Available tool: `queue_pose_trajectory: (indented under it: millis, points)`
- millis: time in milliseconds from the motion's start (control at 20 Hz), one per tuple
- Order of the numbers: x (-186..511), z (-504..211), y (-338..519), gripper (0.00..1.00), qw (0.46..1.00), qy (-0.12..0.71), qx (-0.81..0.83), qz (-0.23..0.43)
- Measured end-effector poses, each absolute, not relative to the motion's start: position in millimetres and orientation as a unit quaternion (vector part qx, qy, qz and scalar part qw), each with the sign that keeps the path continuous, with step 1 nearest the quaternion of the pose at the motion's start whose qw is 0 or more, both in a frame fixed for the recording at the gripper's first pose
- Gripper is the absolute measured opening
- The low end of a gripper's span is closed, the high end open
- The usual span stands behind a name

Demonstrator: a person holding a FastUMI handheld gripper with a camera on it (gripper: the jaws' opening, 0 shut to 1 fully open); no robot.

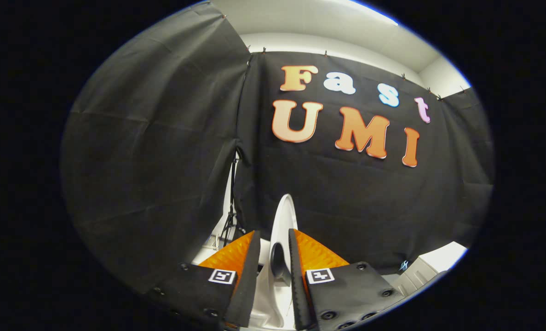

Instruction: Open the toilet lid.

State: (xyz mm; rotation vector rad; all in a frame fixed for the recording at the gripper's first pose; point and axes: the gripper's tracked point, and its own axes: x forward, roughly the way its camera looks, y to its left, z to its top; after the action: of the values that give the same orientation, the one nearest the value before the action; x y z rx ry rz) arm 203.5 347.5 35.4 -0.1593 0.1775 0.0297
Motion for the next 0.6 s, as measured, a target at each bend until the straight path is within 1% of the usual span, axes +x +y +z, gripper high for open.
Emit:
queue_pose_trajectory:
  millis: [150,300,600]
  points:
    - [195,80,314,0.58,0.997,0.047,-0.065,0.0]
    - [188,119,265,0.98,0.997,0.02,-0.068,-0.024]
    - [173,152,163,0.98,0.997,-0.008,-0.042,-0.06]
